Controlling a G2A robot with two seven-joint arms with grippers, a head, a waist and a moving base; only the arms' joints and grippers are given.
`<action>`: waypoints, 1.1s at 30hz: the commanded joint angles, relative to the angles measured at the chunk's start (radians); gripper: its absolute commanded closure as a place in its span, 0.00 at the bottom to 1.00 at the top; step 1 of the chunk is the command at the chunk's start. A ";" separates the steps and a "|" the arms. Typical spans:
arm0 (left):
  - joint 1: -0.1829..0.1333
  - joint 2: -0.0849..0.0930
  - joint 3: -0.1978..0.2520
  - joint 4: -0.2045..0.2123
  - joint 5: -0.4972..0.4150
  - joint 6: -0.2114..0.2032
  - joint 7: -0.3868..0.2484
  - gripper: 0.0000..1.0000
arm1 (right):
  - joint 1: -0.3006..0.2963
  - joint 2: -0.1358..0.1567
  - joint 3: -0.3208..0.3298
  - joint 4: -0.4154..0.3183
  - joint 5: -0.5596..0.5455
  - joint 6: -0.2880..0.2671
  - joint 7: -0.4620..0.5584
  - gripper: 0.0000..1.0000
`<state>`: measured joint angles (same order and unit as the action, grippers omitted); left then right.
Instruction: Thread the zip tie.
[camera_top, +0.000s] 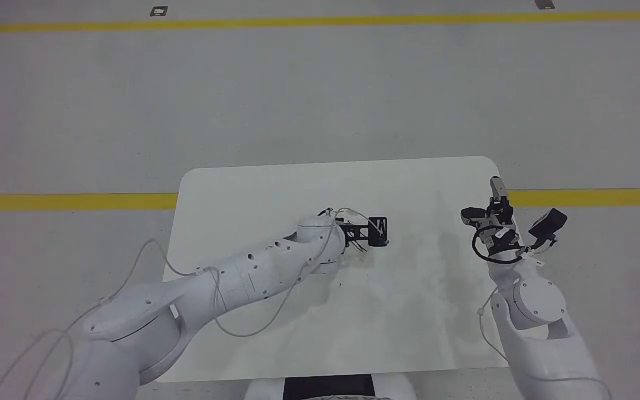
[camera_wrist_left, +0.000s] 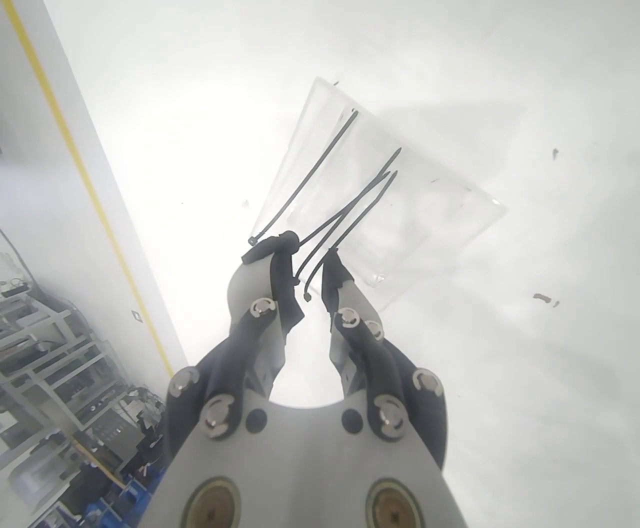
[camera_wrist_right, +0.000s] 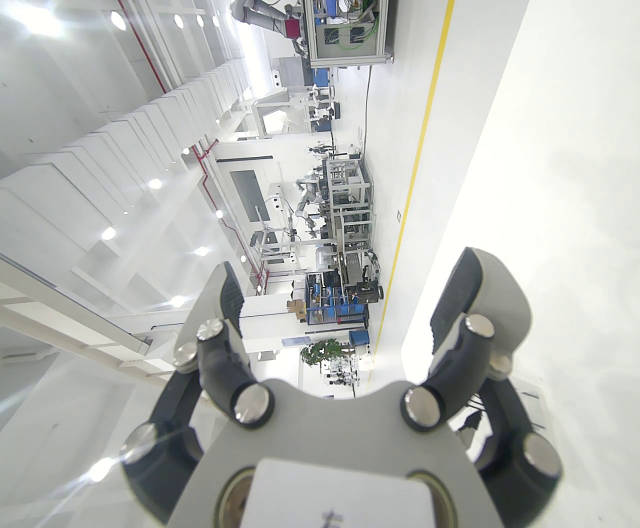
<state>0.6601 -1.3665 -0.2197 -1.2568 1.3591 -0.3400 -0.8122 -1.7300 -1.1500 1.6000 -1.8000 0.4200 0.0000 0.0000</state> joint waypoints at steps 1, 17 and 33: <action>0.003 0.001 -0.004 -0.003 0.006 0.000 -0.001 0.87 | 0.000 0.000 0.000 0.000 0.000 0.000 0.000 0.00; 0.025 0.011 -0.028 -0.041 0.041 0.000 -0.011 1.00 | 0.000 0.000 0.000 0.000 0.000 0.000 0.000 0.00; 0.030 0.024 -0.012 -0.076 0.060 0.000 -0.030 0.66 | 0.000 0.000 0.000 0.000 0.000 0.000 0.000 0.00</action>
<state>0.6919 -1.3423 -0.2375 -1.3327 1.4188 -0.3400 -0.8412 -1.7300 -1.1500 1.6000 -1.8000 0.4200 0.0000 0.0000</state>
